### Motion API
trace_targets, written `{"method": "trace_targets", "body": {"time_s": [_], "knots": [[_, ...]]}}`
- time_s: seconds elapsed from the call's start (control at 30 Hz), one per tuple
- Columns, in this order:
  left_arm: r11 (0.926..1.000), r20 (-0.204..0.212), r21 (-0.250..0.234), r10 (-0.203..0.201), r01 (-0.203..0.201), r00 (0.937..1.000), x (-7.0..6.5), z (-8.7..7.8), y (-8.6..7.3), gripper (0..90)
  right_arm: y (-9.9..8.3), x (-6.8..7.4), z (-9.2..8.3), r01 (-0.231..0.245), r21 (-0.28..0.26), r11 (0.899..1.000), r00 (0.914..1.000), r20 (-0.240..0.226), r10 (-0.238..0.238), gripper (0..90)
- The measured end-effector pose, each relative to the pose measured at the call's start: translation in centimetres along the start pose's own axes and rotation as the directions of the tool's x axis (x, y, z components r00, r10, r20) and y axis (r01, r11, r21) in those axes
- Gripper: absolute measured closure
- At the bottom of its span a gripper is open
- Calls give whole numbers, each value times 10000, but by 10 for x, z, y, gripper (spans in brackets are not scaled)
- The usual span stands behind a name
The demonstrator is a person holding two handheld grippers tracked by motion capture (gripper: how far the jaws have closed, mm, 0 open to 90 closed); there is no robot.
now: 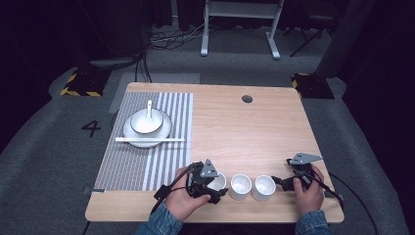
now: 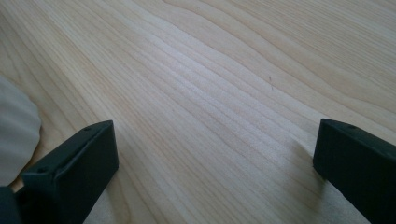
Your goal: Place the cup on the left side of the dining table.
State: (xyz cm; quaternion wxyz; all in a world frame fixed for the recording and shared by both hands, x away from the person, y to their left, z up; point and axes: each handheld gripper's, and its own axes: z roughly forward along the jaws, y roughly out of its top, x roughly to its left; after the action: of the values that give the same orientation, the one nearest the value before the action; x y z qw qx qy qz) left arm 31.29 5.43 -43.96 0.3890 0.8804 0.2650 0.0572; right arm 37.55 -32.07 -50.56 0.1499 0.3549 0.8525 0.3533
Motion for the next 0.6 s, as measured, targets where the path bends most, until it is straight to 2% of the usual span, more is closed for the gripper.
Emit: {"method": "trace_targets", "body": {"time_s": [0.27, 0.6], "knots": [[9989, -324, -449, -175, 160, 9993, 6, -17, 4, 268, 0, 0, 0, 6, -7, 10000, 10000, -7, -6, 1], [9934, -775, -1088, -448, 362, 9960, 14, -33, 6, 268, 0, 0, 0, 3, -3, 10000, 10000, 0, -3, 0]]}}
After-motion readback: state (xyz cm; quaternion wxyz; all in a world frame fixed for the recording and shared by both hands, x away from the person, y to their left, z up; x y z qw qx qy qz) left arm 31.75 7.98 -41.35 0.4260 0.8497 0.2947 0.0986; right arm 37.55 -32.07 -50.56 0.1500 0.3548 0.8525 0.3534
